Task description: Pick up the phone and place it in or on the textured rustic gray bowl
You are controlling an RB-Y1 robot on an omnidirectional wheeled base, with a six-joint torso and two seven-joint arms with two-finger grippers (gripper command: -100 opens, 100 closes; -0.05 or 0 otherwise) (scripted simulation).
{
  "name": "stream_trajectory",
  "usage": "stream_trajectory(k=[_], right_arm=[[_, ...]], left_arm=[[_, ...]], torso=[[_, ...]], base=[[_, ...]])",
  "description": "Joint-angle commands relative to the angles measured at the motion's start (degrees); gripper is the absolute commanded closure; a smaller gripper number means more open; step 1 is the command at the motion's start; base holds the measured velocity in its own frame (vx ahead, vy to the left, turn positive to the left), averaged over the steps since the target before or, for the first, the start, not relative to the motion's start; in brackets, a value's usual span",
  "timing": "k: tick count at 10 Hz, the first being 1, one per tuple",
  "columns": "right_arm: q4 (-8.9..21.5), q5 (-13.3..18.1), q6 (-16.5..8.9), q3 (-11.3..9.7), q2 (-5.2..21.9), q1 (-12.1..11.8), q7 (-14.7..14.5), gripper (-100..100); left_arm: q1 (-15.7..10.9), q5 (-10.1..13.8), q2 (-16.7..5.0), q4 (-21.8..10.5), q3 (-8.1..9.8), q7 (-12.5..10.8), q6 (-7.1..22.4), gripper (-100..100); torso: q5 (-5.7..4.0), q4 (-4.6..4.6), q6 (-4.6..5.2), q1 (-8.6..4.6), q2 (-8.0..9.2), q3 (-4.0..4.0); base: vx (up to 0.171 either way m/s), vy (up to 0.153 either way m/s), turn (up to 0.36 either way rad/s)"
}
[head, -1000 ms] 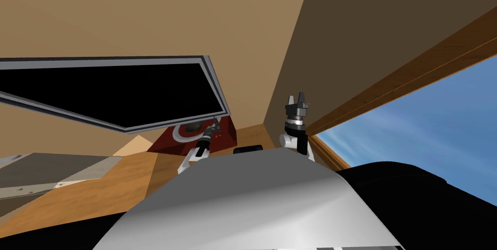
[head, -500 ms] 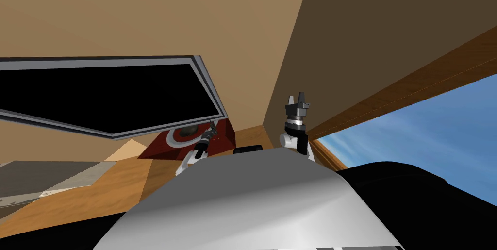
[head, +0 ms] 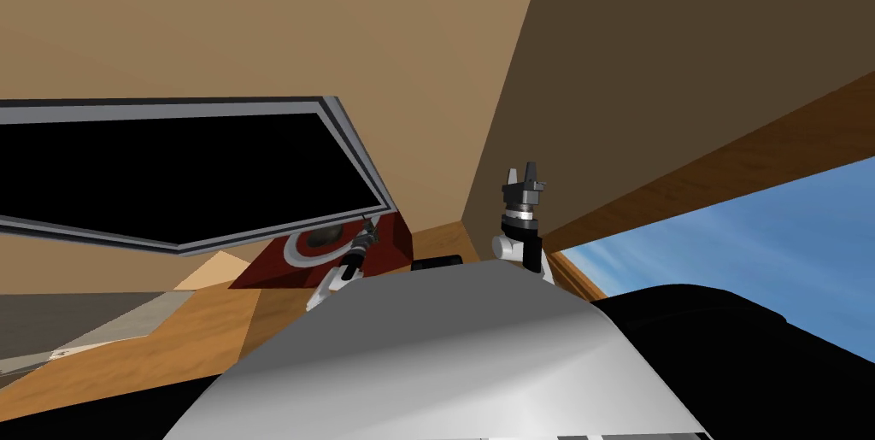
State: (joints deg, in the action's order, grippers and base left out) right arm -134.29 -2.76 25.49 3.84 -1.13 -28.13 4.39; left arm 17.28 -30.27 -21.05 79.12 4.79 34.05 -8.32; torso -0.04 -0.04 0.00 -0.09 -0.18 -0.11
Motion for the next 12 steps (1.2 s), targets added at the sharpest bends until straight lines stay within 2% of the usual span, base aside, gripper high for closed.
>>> stream_trajectory(k=[1, 2, 3, 5, 6, 7, 8, 9, 11, 12], right_arm=[[0.0, 0.0, 0.0, 0.0, 0.0, 0.0, 0.0, 0], [0.0, 0.0, 0.0, 0.0, 0.0, 0.0, 0.0, 0], [0.0, 0.0, 0.0, 0.0, 0.0, 0.0, 0.0, 0], [0.0, 0.0, 0.0, 0.01, 0.01, 0.0, 0.0, 0], [0.0, 0.0, 0.0, 0.0, 0.01, 0.0, 0.0, 0], [0.0, 0.0, 0.0, 0.01, 0.01, 0.0, 0.0, 0], [0.0, 0.0, 0.0, 0.01, 0.01, 0.01, 0.0, 0], [0.0, 0.0, 0.0, 0.0, 0.01, 0.01, 0.0, 0], [0.0, 0.0, 0.0, 0.0, 0.0, 0.01, 0.0, 0], [0.0, 0.0, 0.0, 0.0, 0.0, 0.01, 0.0, 0]], left_arm=[[0.0, 0.0, 0.0, 0.0, 0.0, 0.0, 0.0, -100], [-0.07, -0.03, -0.02, -0.2, 0.05, 0.11, -0.1, 0], [-0.17, 2.72, 1.78, 0.44, -0.24, 2.96, 0.7, -100], [-0.17, 2.72, 1.78, 0.44, -0.24, 4.59, 0.7, -100], [-0.27, 5.47, 3.58, 1.06, -0.52, 6.92, 1.48, -100], [-0.27, 5.47, 3.58, 1.06, -0.52, 8.51, 1.48, -100], [-0.27, 5.47, 3.58, 1.06, -0.52, 9.08, 1.48, -100], [-0.38, 8.21, 5.37, 1.68, -0.8, 11.31, 2.27, -100], [-0.38, 8.21, 5.37, 1.68, -0.8, 13.57, 2.27, -100], [-0.48, 10.96, 7.17, 2.3, -1.08, 15.71, 3.06, -100]], torso=[[0.0, 0.0, 0.0, 0.0, 0.0, 0.0], [0.01, 0.02, 0.0, 0.05, 0.09, 0.05], [0.02, 0.03, 0.0, 0.09, 0.15, 0.09], [0.06, 0.04, -0.01, 0.28, 0.19, 0.11], [0.05, 0.04, -0.01, 0.24, 0.19, 0.11], [0.06, 0.04, -0.01, 0.29, 0.2, 0.11], [0.06, 0.04, -0.01, 0.3, 0.2, 0.11], [0.05, 0.04, -0.01, 0.22, 0.2, 0.11], [0.05, 0.05, 0.0, 0.21, 0.24, 0.14], [0.03, 0.05, -0.01, 0.14, 0.22, 0.13]], base=[[0.019, -0.01, 0.0], [0.0, 0.0, 0.0], [-0.001, 0.04, 0.005], [0.003, 0.043, -0.004], [0.0, 0.054, 0.006], [0.001, 0.053, -0.003], [0.0, 0.026, -0.002], [-0.005, 0.05, 0.007], [-0.01, 0.017, -0.024], [-0.009, 0.011, -0.033]])
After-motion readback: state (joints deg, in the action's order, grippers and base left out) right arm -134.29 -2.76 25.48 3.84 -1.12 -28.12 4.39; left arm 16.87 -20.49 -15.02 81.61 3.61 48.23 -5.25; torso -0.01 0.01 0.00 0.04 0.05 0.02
